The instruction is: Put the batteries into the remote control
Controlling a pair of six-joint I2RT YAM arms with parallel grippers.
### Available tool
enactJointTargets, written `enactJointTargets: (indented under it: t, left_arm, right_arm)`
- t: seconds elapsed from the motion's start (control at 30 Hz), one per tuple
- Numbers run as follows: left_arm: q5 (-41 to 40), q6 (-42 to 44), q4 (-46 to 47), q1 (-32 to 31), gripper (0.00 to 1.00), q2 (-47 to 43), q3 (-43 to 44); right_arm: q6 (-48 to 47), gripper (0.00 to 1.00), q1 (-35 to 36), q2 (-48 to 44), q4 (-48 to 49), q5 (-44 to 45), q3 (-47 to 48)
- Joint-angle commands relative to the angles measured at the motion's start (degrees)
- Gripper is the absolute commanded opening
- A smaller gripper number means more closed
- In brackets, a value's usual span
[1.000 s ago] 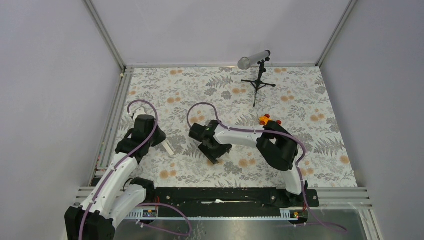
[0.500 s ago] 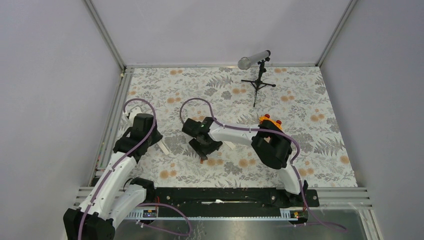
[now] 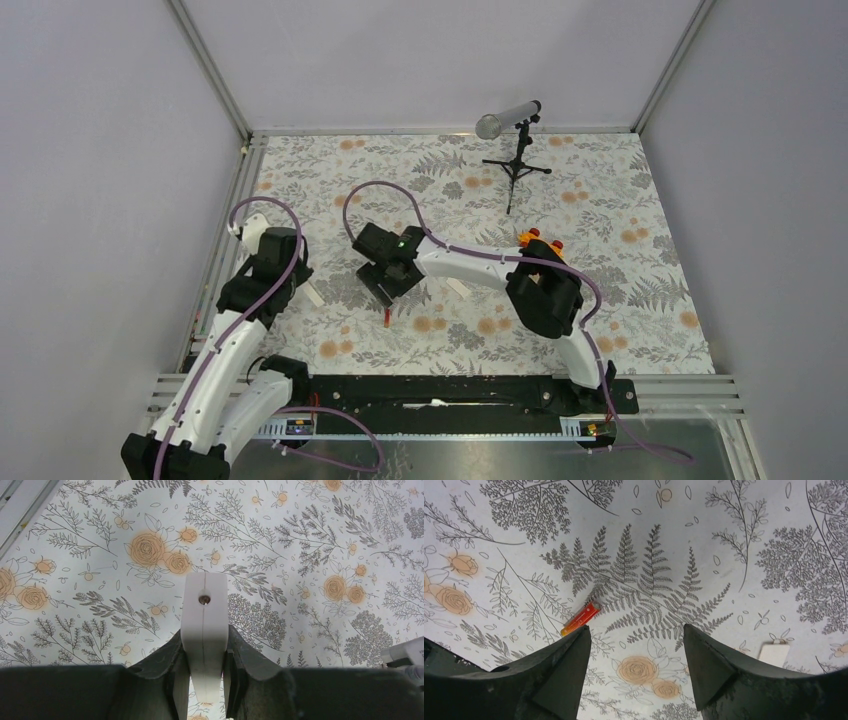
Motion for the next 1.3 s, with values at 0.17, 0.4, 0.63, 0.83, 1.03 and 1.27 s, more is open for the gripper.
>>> enactJointTargets:
  t: [0.17,0.4,0.63,0.83,1.03,1.27]
  left_arm:
    - [-5.4,-3.3,-1.7,0.4,0.00,-1.4,2.5]
    - [-7.3,-4.9,-2.7,0.4,0.00,-3.4,1.7]
    - [-6.1,-4.6,-2.5,0.4,0.00,-3.3,1.4]
    - [-5.0,-4.6,-1.8,0.4,0.00,-3.5,0.6]
    - [-4.8,-4.6,-1.3,0.4,0.00,-4.5,0.0]
    - [-4.7,-4.4,-1.2,0.5,0.00,-5.5,-0.7]
  right_arm:
    - [-0.6,0.75,1.9,5.9,2.4,1.6,4.7]
    - [-0.8,0.76,3.3,7.2,2.9,3.6,4.0]
    - [2.7,0.67,3.6,7.0,-6.6,13.2,4.3]
    - [-3.8,0.67,3.5,-3.6,-0.4,9.6,-4.5]
    - [-25.8,0.70,3.5,-14.7,4.6,-13.0,-18.9]
    - [-33.4,0.69,5.0,-16.9,4.7,-19.2,-25.2]
